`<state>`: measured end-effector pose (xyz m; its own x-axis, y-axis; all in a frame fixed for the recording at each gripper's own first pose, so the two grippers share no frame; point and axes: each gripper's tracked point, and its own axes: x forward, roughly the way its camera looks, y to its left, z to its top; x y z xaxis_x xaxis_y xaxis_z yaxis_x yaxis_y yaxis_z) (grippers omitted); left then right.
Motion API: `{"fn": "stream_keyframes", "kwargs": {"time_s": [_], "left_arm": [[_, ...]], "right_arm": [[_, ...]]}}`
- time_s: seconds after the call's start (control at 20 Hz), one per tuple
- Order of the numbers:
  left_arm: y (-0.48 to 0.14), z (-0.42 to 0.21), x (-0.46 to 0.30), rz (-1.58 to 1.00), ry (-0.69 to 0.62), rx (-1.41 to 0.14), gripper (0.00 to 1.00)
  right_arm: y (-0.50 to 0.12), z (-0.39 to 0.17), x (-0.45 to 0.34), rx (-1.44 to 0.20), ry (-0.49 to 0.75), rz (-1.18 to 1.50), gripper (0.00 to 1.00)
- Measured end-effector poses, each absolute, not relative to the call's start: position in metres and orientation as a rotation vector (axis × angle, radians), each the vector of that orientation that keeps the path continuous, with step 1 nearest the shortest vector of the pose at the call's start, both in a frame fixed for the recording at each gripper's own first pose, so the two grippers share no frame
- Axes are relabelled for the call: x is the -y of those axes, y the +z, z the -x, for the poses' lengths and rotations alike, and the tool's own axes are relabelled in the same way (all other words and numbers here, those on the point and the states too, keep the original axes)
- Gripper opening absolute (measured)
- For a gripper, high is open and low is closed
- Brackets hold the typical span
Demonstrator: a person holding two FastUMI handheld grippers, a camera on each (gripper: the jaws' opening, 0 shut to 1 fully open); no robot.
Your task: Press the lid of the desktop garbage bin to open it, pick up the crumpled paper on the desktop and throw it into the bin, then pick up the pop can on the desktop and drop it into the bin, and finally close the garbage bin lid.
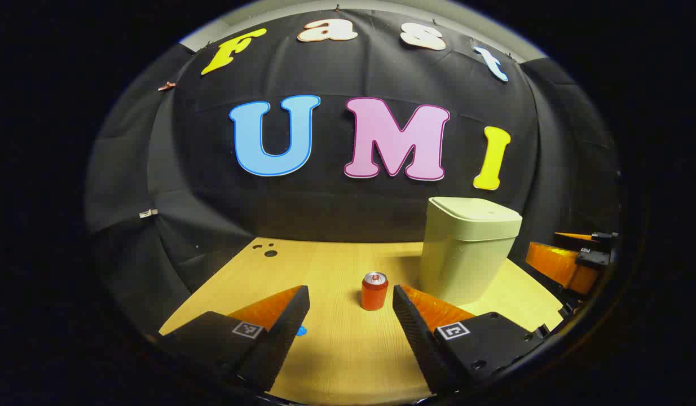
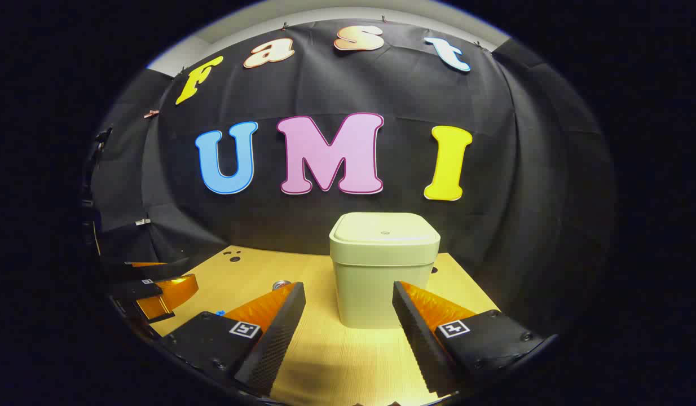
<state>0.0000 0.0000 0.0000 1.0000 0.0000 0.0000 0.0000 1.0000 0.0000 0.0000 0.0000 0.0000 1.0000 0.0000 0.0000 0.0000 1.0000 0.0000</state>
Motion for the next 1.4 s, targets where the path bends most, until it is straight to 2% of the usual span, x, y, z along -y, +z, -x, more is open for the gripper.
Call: {"fn": "stream_keyframes", "kwargs": {"time_s": [1.4], "left_arm": [[-0.010,-0.018,-0.003,-0.002,0.005,-0.013,0.96]], "right_arm": [[-0.008,-0.013,-0.001,-0.036,0.016,0.024,0.98]]}}
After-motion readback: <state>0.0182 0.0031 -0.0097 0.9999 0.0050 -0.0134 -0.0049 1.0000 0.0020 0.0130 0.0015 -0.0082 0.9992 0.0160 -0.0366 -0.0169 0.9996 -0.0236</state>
